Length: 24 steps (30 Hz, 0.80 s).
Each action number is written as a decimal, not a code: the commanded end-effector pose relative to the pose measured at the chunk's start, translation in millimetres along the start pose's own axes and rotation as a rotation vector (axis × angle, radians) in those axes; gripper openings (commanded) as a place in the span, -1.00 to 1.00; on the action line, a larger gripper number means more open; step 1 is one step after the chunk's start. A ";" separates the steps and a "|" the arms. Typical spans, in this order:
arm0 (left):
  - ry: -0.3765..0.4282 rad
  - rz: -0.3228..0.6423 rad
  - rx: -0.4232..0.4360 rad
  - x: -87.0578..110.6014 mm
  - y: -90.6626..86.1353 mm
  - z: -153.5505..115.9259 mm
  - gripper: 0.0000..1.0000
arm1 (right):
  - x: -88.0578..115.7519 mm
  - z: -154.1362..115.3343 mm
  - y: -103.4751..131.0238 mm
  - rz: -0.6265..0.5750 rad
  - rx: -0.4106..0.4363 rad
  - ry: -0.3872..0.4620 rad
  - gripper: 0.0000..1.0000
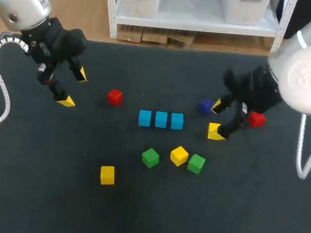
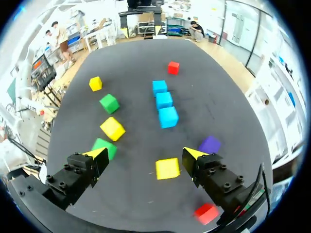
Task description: Place the blue cubes, place green cubes on the blue cubes, place the yellow cubes on the green cubes, then place the red cubes on the yellow cubes, and place purple cube on the red cubes.
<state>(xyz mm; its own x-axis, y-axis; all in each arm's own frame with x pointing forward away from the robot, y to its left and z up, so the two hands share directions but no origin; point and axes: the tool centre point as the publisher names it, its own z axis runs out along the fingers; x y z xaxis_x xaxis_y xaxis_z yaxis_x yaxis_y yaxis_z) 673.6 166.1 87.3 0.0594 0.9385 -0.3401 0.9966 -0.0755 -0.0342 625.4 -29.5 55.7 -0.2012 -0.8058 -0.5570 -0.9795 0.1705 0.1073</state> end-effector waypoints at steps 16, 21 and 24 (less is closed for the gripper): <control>-0.002 0.003 0.001 0.8 1.1 0.2 1.00 | 22.1 24.6 101.7 0.062 0.140 -0.012 1.00; -0.002 0.003 0.001 0.8 1.1 0.2 1.00 | 23.2 33.2 99.8 0.080 0.153 -0.016 1.00; -0.002 0.003 0.001 0.8 1.1 0.2 1.00 | 24.8 37.9 96.8 0.088 0.164 -0.012 1.00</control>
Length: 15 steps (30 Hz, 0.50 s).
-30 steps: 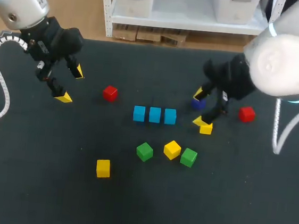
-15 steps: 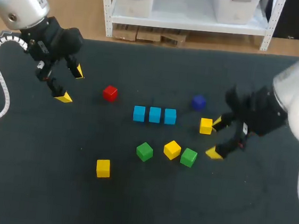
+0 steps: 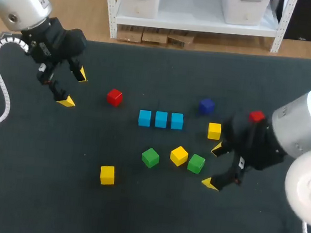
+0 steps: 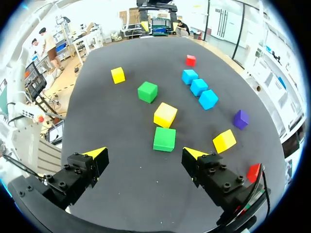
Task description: Place the blue cubes, place green cubes on the blue cubes, place the yellow cubes on the green cubes, then place the red cubes on the yellow cubes, and place purple cube on the red cubes.
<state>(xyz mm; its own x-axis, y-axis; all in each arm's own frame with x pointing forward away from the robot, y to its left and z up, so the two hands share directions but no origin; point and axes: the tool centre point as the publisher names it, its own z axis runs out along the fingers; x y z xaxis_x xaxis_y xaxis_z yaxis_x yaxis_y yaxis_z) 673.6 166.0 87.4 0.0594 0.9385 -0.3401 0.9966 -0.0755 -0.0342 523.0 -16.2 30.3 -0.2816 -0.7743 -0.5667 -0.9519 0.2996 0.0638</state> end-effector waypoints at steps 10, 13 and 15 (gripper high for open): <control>-0.002 0.003 0.001 0.8 1.1 0.2 1.00 | 4.7 31.4 -14.0 0.023 0.044 -0.018 1.00; -0.002 0.003 0.001 0.8 1.1 0.2 1.00 | 4.1 33.6 -15.8 0.026 0.044 -0.021 1.00; -0.002 0.003 0.001 0.8 1.1 0.2 1.00 | 3.4 35.5 -16.9 0.029 0.043 -0.024 1.00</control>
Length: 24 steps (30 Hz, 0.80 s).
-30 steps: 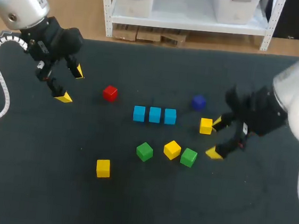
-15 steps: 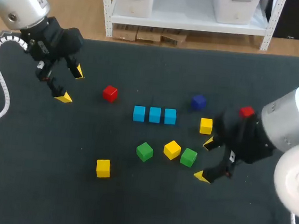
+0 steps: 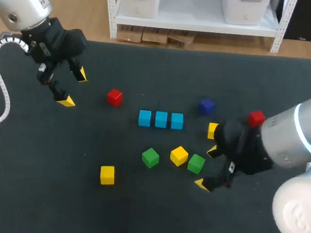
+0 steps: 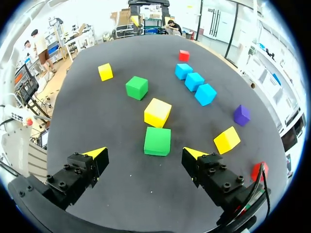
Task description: Place the blue cubes, place green cubes on the blue cubes, place the yellow cubes on the green cubes, then place the red cubes on the yellow cubes, and place purple cube on the red cubes.
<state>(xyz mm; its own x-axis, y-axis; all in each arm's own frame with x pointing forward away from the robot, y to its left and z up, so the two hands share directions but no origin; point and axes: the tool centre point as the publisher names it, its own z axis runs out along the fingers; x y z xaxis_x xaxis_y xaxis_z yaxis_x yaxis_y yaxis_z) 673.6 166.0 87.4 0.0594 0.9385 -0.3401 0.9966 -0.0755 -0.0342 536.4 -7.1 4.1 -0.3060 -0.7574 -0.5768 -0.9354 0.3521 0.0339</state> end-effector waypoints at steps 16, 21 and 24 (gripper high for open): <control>-0.002 0.003 0.001 0.8 1.1 0.2 1.00 | -8.0 14.3 -14.4 -0.014 -0.020 0.003 0.04; -0.002 0.003 0.001 0.8 1.1 0.2 1.00 | -6.7 15.6 -15.2 -0.011 -0.024 0.010 -0.22; -0.002 0.003 0.001 0.8 1.1 0.2 1.00 | -6.4 16.0 -15.4 -0.012 -0.026 0.013 -0.36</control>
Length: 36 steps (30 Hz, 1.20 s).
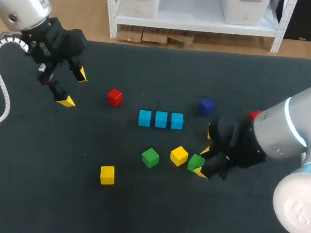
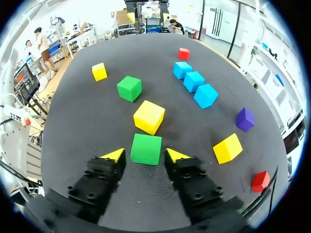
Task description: Place the blue cubes, place green cubes on the blue cubes, place the yellow cubes on the green cubes, then place the red cubes on the yellow cubes, and place purple cube on the red cubes.
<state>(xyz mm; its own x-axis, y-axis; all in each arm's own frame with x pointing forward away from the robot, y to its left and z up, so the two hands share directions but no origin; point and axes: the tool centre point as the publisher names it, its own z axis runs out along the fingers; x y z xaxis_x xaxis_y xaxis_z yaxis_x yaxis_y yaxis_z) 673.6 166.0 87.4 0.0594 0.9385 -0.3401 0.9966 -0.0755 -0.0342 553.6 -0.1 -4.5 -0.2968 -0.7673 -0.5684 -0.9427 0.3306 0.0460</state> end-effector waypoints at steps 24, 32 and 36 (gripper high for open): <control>-0.002 0.003 0.001 0.8 1.1 0.2 1.00 | -30.3 -64.3 -17.0 -0.092 -0.131 0.038 -1.00; -0.002 0.003 0.001 0.8 1.1 0.2 1.00 | -47.2 -74.5 -53.2 -0.178 -0.205 0.067 -1.00; -0.002 0.003 0.001 0.8 1.1 0.2 1.00 | -58.9 -73.5 -72.7 -0.226 -0.227 0.075 -1.00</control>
<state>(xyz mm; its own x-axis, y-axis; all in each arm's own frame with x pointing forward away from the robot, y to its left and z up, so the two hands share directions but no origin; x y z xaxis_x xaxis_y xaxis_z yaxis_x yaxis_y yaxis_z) 673.6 166.0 87.4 0.0594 0.9385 -0.3400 0.9966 -0.0755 -0.0342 609.0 -25.1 87.1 -0.0912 -0.8463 -0.5249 -0.9922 0.1220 -0.0244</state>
